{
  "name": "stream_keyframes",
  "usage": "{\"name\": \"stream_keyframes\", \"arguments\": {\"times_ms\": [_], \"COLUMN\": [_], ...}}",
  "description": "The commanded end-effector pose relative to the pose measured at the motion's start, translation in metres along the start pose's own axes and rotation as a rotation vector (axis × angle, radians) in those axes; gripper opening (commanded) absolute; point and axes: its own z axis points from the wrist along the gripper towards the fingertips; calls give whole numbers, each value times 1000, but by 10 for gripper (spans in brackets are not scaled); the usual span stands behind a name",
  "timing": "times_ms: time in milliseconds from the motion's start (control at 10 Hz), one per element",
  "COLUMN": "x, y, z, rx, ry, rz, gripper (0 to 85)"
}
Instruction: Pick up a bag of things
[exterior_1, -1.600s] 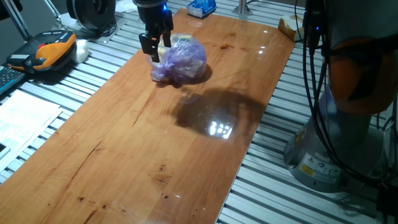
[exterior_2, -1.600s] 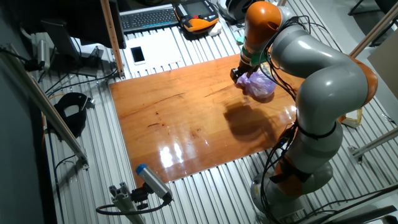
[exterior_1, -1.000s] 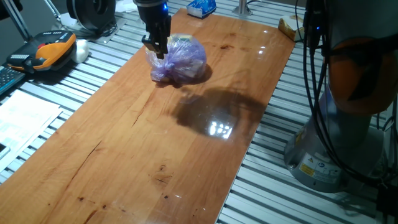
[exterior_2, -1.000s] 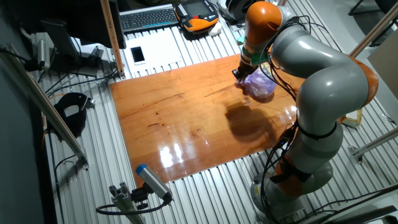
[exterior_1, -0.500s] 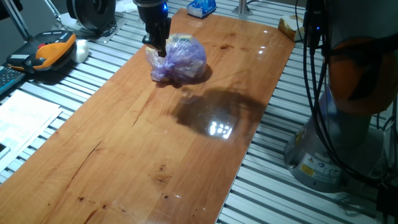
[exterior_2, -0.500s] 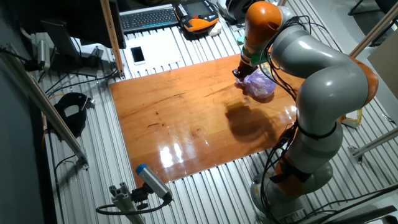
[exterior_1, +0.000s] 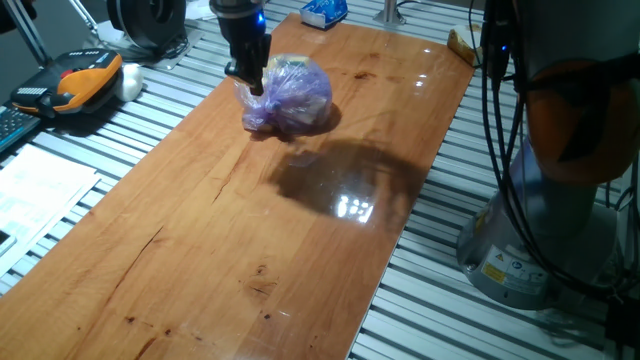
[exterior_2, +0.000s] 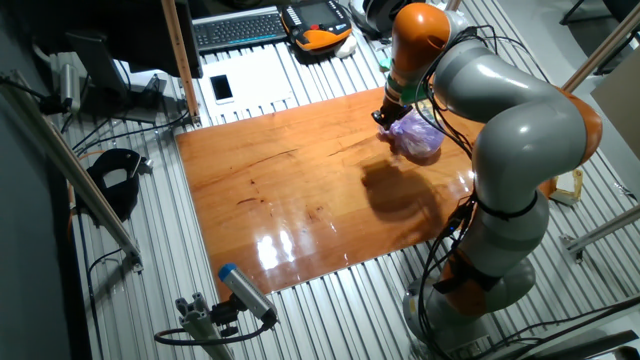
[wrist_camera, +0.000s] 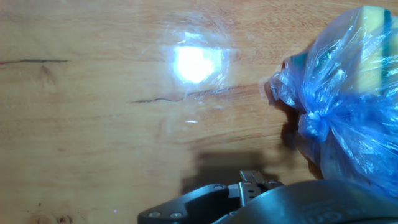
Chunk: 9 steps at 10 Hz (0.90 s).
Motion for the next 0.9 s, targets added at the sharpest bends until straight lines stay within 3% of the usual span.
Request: {"name": "stream_keyframes", "arguments": {"times_ms": [0,300,600,800], "x": [0,-1,-3,-4], "y": [1,5,0,2], "z": [2,17,29,35], "rx": [-3,5,-23,-28], "ry": [-2,-17,-15,-7], "rz": [22,76,130,234], "gripper": [0,0,0,0]}}
